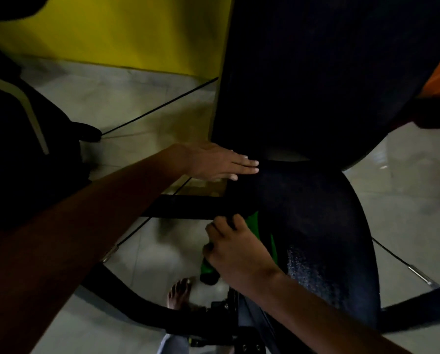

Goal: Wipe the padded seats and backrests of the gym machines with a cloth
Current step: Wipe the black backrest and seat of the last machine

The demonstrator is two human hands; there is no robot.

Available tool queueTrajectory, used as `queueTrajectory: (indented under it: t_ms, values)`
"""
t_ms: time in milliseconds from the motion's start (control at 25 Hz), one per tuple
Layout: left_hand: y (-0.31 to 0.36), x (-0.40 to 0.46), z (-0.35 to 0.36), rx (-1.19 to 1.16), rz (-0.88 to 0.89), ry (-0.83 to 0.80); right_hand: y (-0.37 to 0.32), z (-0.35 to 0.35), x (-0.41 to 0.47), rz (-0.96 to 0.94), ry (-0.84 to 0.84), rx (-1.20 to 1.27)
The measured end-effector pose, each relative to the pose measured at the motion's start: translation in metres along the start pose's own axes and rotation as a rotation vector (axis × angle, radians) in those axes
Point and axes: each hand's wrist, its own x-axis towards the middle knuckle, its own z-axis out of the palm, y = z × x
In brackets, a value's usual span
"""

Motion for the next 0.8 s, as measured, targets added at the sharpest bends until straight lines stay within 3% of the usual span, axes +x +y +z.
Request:
queueTrajectory:
  t_ms: [200,320,440,640,800]
  values:
    - [0.001,0.008,0.004,0.022,-0.053,-0.103,0.014,-0.001,0.027,0.105,0.085,0.000]
    - [0.006,0.005,-0.003,0.052,-0.044,-0.134,0.003,0.019,-0.003,-0.012,0.159,0.068]
    - [0.011,0.005,-0.007,0.067,-0.036,-0.142,0.003,0.029,-0.015,-0.127,0.115,0.080]
    - [0.019,0.001,0.005,0.023,-0.106,-0.110,0.020,0.016,0.009,0.077,0.171,0.078]
    - [0.033,-0.005,0.009,0.008,-0.147,-0.070,-0.009,0.032,-0.044,-0.145,0.077,0.145]
